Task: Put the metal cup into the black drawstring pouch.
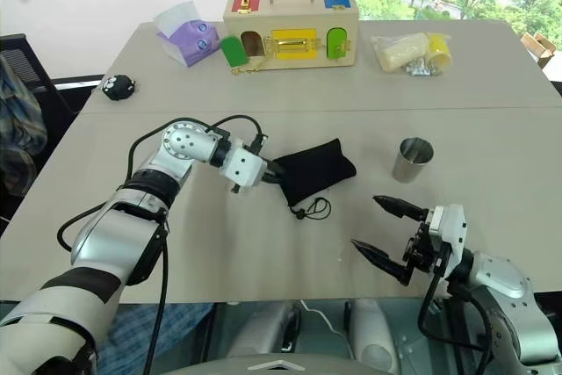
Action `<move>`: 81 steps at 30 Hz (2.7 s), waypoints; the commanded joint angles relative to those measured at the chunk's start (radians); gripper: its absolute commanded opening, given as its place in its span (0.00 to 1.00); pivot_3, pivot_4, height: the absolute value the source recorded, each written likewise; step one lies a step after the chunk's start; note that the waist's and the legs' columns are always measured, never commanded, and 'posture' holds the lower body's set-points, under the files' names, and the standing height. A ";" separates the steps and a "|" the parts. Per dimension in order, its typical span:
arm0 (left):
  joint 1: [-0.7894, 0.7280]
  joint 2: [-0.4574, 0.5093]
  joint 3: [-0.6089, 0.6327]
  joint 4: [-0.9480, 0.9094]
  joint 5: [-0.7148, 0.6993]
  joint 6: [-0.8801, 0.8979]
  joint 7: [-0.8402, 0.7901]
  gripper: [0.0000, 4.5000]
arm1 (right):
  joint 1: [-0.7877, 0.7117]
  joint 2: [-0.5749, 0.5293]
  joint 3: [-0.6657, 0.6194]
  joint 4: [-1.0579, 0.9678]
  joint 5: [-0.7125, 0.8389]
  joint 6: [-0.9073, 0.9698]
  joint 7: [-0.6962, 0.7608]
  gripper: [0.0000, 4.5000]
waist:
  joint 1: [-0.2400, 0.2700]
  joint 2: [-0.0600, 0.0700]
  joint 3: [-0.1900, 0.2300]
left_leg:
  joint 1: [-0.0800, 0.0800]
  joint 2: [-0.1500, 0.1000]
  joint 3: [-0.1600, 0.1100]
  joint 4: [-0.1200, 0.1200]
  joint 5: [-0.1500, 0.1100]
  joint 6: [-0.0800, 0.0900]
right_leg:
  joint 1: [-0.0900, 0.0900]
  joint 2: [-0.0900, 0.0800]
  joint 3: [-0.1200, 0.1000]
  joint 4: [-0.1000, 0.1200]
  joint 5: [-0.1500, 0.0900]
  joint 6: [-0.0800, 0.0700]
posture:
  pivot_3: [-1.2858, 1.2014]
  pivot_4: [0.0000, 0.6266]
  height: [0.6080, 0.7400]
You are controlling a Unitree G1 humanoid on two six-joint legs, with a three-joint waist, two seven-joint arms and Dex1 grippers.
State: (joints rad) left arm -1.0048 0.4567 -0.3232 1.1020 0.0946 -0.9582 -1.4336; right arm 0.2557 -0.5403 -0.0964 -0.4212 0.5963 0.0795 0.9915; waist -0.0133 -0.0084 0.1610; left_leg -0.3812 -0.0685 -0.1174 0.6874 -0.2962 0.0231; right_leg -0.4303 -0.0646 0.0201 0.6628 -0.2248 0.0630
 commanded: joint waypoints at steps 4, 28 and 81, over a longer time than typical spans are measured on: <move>-0.004 -0.014 0.037 -0.019 -0.065 0.047 -0.040 0.03 | -0.017 -0.017 -0.042 -0.046 0.029 -0.002 -0.007 1.00 | -0.001 0.000 0.000 | 0.000 0.000 0.000 0.000 0.000 0.000 | 0.000 0.000 0.000 0.000 0.000 0.000 | 0.52 0.24 0.77; 0.071 -0.148 0.328 -0.993 -0.238 1.722 0.852 0.03 | -0.389 -0.252 -0.014 0.214 -0.354 0.228 -0.261 1.00 | -0.001 0.000 0.000 | -0.001 0.001 0.001 0.001 0.000 -0.001 | -0.002 0.000 0.002 0.002 0.000 0.000 | 0.52 0.24 0.77; -0.193 -0.259 0.414 -0.750 -0.476 2.274 0.998 0.00 | -0.728 -0.027 0.005 -0.272 -0.106 0.772 -0.459 0.01 | 0.005 -0.003 -0.001 | -0.016 -0.003 -0.003 0.001 0.002 -0.004 | -0.018 -0.007 0.000 0.004 0.001 0.000 | 0.52 0.24 0.77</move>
State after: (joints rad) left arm -1.1569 0.1985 0.0697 0.3650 -0.3595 1.3089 -0.4358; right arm -0.4520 -0.5691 -0.0867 -0.6596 0.4795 0.8570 0.5451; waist -0.0083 -0.0113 0.1599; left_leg -0.3974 -0.0711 -0.1204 0.6885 -0.2937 0.0187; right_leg -0.4482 -0.0718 0.0203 0.6673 -0.2237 0.0634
